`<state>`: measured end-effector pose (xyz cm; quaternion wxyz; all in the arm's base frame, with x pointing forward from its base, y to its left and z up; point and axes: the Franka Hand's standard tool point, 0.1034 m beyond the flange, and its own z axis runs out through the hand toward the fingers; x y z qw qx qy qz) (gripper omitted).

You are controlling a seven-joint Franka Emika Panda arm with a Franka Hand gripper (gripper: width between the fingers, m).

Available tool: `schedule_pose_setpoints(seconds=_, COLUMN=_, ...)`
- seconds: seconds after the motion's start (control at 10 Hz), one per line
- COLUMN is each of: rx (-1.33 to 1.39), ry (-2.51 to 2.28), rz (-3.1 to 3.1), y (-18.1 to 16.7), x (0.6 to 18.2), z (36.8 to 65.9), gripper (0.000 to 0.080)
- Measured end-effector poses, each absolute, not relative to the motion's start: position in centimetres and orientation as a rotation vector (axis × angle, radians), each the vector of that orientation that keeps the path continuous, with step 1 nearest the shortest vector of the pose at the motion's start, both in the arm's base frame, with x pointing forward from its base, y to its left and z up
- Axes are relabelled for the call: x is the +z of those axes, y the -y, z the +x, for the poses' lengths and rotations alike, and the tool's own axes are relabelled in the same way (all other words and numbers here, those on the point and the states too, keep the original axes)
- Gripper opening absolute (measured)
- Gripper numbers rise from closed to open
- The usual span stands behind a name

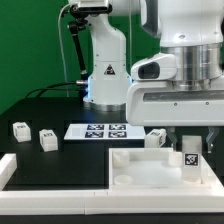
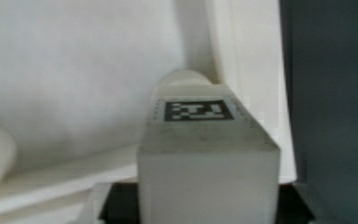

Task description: Assemble square table

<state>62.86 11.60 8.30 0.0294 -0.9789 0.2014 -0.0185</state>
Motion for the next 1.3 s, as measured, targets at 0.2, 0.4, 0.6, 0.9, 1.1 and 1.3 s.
schedule_pose_setpoints(seconds=0.2, rx=-0.080, ry=-1.085, rz=-2.863, y=-11.3, x=8.3, z=63.1, gripper=0.0291)
schedule_pose_setpoints(seconds=0.4, rx=-0.122, ry=-1.416, rz=-2.631, y=-10.6, x=8.2, z=62.8, gripper=0.0291)
schedule_pose_setpoints(seconds=0.6, rx=-0.106, ry=-1.549, rz=-2.554, y=-10.6, x=8.2, z=62.7, gripper=0.0292)
schedule_pose_setpoints(seconds=0.9, rx=-0.037, ry=-1.940, rz=-2.211, y=-10.3, x=8.1, z=62.4, gripper=0.0294)
schedule_pose_setpoints(seconds=1.1, rx=-0.022, ry=-1.955, rz=-2.189, y=-10.4, x=8.0, z=62.3, gripper=0.0349)
schedule_pose_setpoints(seconds=1.3, rx=-0.029, ry=-1.914, rz=-2.232, y=-10.5, x=8.0, z=62.3, gripper=0.0485)
